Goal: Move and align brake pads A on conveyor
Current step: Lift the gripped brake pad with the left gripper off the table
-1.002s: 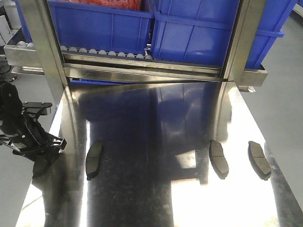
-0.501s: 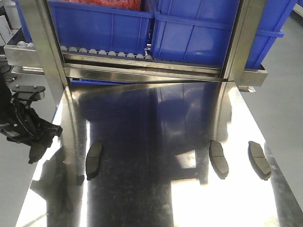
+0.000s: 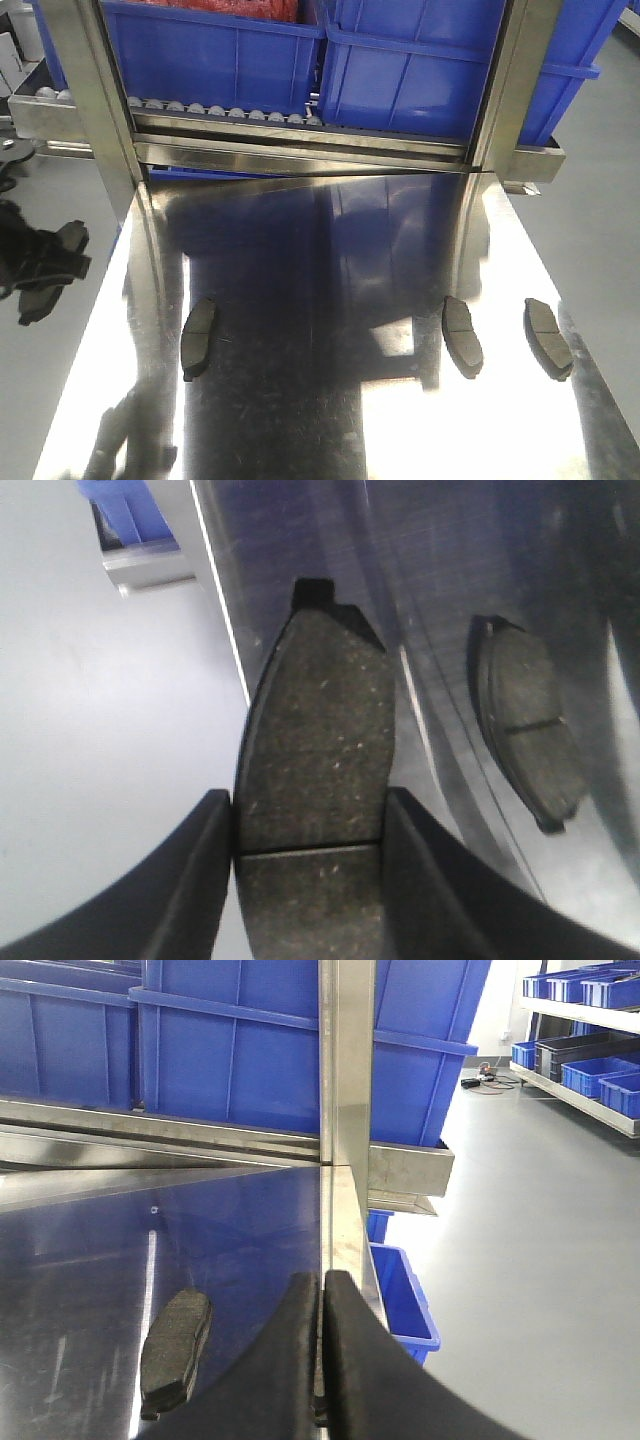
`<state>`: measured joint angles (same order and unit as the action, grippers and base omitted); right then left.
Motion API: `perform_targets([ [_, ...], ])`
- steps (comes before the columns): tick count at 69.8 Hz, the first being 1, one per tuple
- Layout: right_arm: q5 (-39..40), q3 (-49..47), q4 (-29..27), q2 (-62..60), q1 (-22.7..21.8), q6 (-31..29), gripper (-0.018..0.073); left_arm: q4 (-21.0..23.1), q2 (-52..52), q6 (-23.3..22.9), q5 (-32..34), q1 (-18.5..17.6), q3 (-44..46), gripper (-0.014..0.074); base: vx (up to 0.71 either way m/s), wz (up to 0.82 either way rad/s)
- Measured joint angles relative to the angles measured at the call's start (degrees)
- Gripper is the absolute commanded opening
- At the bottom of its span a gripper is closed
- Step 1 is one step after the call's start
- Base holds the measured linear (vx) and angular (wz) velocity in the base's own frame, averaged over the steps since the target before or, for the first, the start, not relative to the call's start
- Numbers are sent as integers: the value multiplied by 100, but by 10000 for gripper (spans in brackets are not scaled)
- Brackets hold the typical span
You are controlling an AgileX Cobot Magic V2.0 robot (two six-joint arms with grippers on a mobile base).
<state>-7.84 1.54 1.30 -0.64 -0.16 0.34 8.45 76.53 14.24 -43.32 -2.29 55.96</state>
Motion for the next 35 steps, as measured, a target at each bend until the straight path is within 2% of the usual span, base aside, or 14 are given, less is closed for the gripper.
perform_targets([
  [13,0,0,0,0,0,0,-4,55,-1437,19,446,0,-1128,104,0,0],
  [35,0,0,0,0,0,0,-4,124,-4078,32,809,0,-2676,104,0,0],
])
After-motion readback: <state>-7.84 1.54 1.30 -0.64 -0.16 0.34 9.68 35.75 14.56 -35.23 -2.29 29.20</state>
